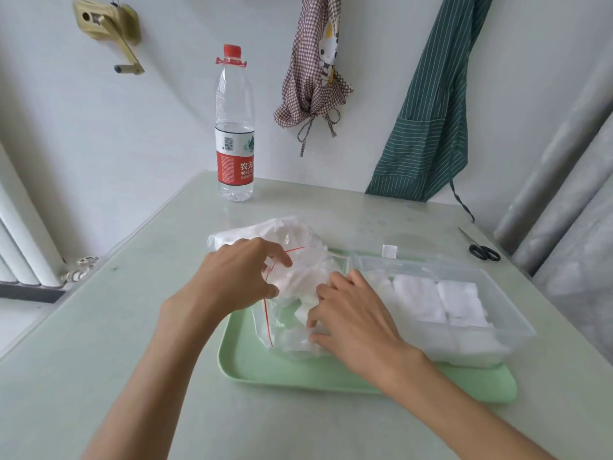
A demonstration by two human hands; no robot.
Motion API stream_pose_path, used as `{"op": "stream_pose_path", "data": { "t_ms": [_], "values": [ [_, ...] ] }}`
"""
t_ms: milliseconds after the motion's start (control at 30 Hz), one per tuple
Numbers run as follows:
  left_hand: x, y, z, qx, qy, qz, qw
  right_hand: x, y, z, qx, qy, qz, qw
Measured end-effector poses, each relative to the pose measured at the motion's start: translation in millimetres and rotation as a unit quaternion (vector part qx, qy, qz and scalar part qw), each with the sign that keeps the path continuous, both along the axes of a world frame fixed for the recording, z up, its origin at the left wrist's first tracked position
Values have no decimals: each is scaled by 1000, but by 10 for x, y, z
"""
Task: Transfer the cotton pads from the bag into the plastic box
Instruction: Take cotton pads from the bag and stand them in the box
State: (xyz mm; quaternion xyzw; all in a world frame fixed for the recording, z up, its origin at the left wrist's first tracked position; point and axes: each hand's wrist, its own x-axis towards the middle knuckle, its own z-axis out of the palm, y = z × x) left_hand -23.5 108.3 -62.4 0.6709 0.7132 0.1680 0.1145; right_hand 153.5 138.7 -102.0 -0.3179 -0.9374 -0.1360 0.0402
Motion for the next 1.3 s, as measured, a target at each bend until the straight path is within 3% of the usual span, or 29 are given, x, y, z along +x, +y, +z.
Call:
{"op": "stream_pose_path", "data": {
  "t_ms": [200,267,667,767,867,933,1000,1133,1300],
  "values": [
    [16,-7,19,-2,4,4,1000,77,-53,132,-79,109,3,991],
    [7,8,10,6,1,18,1000,47,-62,197,-50,118,-9,992],
    [-83,34,-17,35,-4,48,998,-496,147,188,105,-49,-26,993],
    [-113,35,-28,40,-4,53,998,-424,151,200,115,18,-9,993],
    [-119,60,-50,43,-4,59,997,-186,93,156,72,174,60,980],
    [-97,72,-60,49,-5,56,997,-57,50,211,19,266,46,963],
    [-86,84,-72,54,4,55,997,33,66,244,-75,362,12,929],
    [-66,74,-30,66,-7,50,997,169,51,361,-275,508,-53,815],
    [43,9,188,160,-168,4,973,407,43,554,-536,578,-97,607]
  ]
}}
